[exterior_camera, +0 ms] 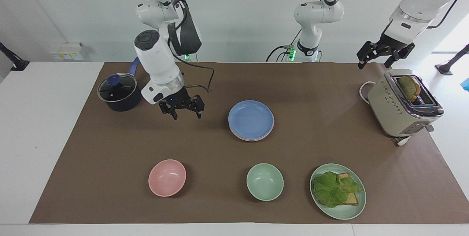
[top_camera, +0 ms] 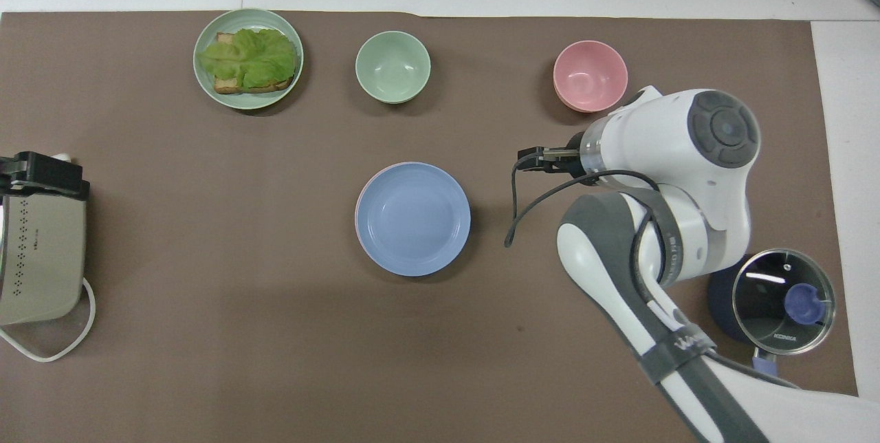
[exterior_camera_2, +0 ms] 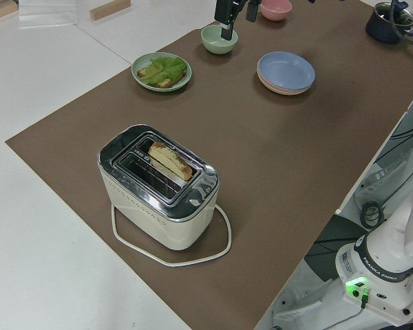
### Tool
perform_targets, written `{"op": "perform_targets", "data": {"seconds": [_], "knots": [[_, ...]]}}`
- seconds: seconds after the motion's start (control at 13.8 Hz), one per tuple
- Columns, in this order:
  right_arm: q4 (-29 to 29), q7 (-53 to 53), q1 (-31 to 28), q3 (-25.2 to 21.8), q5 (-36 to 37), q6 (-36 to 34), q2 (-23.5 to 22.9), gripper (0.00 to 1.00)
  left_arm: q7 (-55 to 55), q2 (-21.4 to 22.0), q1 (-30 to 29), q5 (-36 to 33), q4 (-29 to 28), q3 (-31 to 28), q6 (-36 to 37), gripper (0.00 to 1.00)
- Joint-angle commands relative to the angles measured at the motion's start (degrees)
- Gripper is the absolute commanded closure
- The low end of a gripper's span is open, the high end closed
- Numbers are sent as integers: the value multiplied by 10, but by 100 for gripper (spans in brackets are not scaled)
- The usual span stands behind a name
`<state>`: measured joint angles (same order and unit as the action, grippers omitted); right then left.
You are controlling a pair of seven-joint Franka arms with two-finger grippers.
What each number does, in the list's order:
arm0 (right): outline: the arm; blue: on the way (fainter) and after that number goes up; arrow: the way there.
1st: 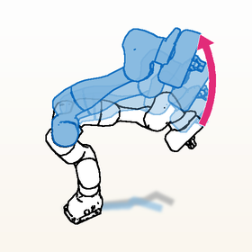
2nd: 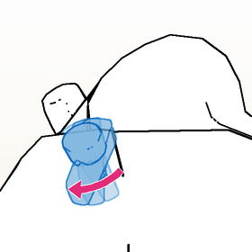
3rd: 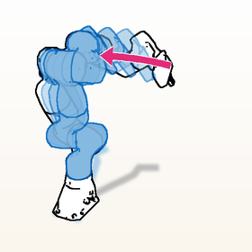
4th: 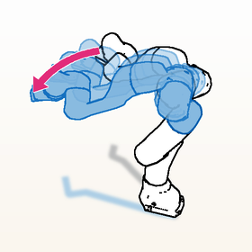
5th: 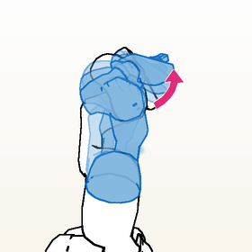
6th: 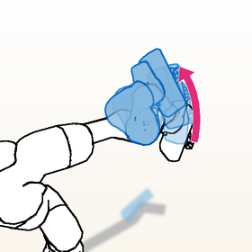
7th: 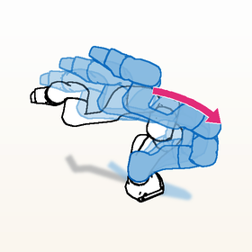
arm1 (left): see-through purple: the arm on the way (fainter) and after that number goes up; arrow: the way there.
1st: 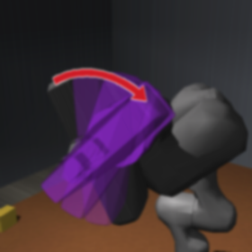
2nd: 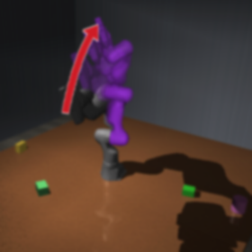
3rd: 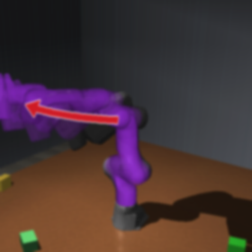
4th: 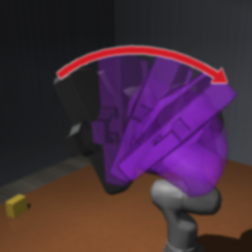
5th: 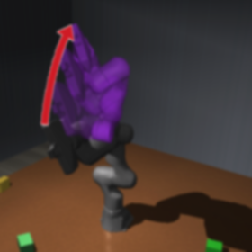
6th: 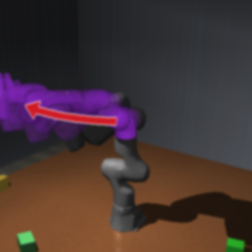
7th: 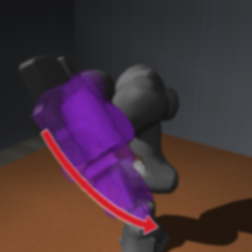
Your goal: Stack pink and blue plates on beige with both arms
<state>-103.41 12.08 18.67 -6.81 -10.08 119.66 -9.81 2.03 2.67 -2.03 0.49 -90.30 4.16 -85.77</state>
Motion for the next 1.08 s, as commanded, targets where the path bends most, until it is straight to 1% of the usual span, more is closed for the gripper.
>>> {"op": "perform_targets", "data": {"seconds": [0.0,0.29,0.43,0.58,0.72,0.87,1.01], "knots": [[35,-9,-35,4,22,-63,11,0,-5,7,-5,-8,-1,2,7,0],[57,-14,-88,3,50,-149,56,0,-5,7,-5,-8,-1,2,8,0],[69,-15,-110,2,54,-184,65,0,-5,7,-5,-8,-1,2,8,0],[73,-16,-122,0,61,-207,72,0,-5,7,-5,-8,-1,2,7,0],[79,-28,-129,0,77,-230,95,0,-5,7,-5,-8,-1,2,8,0],[80,-45,-136,-1,78,-259,106,0,-5,7,-5,-8,-1,2,8,0],[80,-73,-159,0,79,-281,115,0,-5,7,-5,-8,-1,2,7,0]]}}
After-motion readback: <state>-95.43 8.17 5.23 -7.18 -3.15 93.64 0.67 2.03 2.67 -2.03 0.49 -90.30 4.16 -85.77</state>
